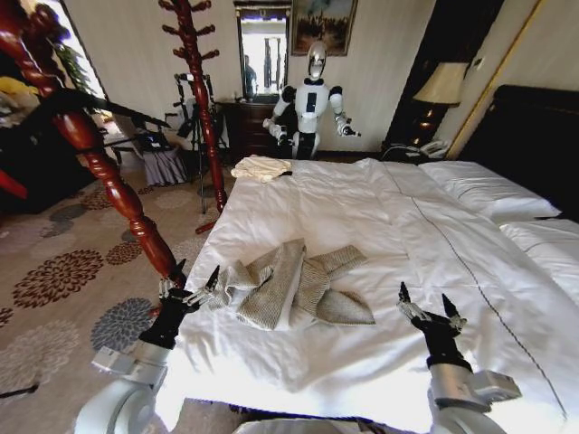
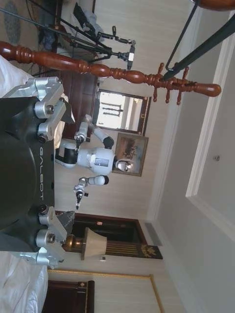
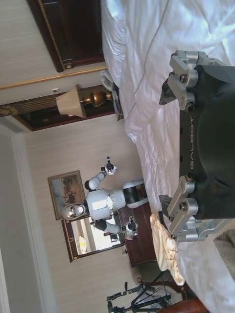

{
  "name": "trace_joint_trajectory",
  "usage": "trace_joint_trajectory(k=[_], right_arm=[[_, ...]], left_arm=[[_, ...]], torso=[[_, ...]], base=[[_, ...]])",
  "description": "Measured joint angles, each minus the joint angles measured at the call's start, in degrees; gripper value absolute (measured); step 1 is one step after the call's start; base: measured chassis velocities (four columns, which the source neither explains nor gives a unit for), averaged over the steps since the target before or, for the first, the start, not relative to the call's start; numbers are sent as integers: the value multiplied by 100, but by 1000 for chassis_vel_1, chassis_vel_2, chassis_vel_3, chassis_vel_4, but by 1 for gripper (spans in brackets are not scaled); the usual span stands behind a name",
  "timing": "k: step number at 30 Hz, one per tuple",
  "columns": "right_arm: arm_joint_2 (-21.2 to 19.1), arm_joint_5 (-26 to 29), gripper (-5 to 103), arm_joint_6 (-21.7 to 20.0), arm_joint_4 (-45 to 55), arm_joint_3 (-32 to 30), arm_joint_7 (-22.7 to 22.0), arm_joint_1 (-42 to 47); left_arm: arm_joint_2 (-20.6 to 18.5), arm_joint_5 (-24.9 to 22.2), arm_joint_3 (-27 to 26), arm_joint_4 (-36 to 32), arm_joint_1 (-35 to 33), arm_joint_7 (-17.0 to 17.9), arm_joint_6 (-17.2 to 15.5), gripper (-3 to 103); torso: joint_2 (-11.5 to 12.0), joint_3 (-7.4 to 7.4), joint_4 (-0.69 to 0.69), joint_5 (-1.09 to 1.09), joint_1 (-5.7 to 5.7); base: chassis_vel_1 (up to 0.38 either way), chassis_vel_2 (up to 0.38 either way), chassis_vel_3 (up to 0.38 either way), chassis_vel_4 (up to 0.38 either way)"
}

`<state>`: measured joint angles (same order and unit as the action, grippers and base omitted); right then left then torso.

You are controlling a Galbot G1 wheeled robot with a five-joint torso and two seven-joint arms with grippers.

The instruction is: Pick up the clothes from the bed and hang them on the clothes hanger.

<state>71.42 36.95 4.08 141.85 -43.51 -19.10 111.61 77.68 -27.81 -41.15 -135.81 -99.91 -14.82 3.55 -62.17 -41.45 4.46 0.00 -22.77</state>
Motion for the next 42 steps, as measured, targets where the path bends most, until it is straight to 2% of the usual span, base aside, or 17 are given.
trace_joint_trajectory(k=[3, 9, 12, 19, 25, 28, 29, 31, 32, 33, 34, 35, 36, 37, 39, 41, 42], right_arm=[[-112, 197, 100, -194, 48, 4, -155, -119], [-143, 130, 100, -224, 53, 170, -243, -173], [-151, -87, 100, -190, -130, 240, -249, -295], [-125, 144, 100, -371, -242, 432, -424, -387], [-234, -139, 100, -374, -335, 447, -425, -371], [-335, -418, 100, -277, -442, 441, -292, -341], [-441, -613, 100, -118, -539, 428, -55, -322], [-797, -1151, 100, 385, -812, 335, 731, -302], [-797, -1151, 100, 385, -812, 335, 731, -302], [-939, -1354, 100, 550, -917, 299, 1030, -302], [-1205, -1723, 100, 826, -1118, 255, 1534, -300], [-1381, -1921, 100, 951, -1237, 251, 1784, -285], [-1521, -2046, 100, 1031, -1338, 261, 1958, -268], [-1521, -2046, 100, 1031, -1338, 261, 1958, -268], [-1802, -2232, 100, 1141, -1546, 322, 2280, -215], [-2047, -2298, 100, 1160, -1671, 382, 2505, -184], [-2047, -2298, 100, 1160, -1671, 382, 2505, -184]], left_arm=[[223, 67, 31, 35, -36, 12, 0, 100], [257, 10, -71, -89, -97, 15, -52, 100], [275, 4, -91, -47, -98, 15, -47, 100], [378, 148, -10, 86, -53, 18, -5, 100], [362, 130, -9, 78, -61, 30, 37, 100], [346, 133, -21, 76, -100, 31, 72, 100], [337, 136, -35, 78, -99, 36, 82, 100], [317, 205, -47, 186, -87, 77, 110, 100], [317, 205, -47, 186, -87, 77, 110, 100], [319, 275, -46, 253, -85, 131, 126, 100], [333, 488, -33, 425, -93, 305, 161, 100], [347, 659, -11, 562, -130, 479, 179, 100], [360, 793, 12, 707, -185, 643, 181, 100], [360, 793, 12, 707, -185, 643, 181, 100], [379, 939, 48, 958, -299, 832, 183, 100], [390, 1004, 52, 1085, -373, 883, 216, 100], [390, 1004, 52, 1085, -373, 883, 216, 100]], torso=[[1, 0, -1, 0, 0], [0, 0, 0, 1, 0], [0, 0, 0, 1, 0], [0, 0, 0, 0, 0], [0, 0, 0, 0, 0], [0, 0, 0, 1, 1], [0, 0, 1, 1, 1], [0, 0, 1, 2, 0], [0, 0, 1, 2, 0], [0, 0, 0, 1, 0], [0, 0, 0, 3, 0], [0, 0, -1, 1, 0], [0, 0, -1, 0, 0], [0, 0, -1, 0, 0], [0, 0, -1, 1, 0], [0, 0, 0, 1, 0], [0, 0, 0, 1, 0]], base=[[0, 0, 0, 0], [0, 0, 0, 0], [0, 0, 0, 0], [0, 0, 0, 0], [0, 0, 0, 0], [0, 0, 0, 0], [0, 0, 0, 0], [0, 0, 0, 0], [0, 0, 0, 0], [0, 0, 0, 0], [0, 0, 0, 0], [0, 0, 0, 0], [0, 0, 0, 0], [0, 0, 0, 0], [0, 0, 0, 0], [0, 0, 0, 0], [0, 0, 0, 0]])
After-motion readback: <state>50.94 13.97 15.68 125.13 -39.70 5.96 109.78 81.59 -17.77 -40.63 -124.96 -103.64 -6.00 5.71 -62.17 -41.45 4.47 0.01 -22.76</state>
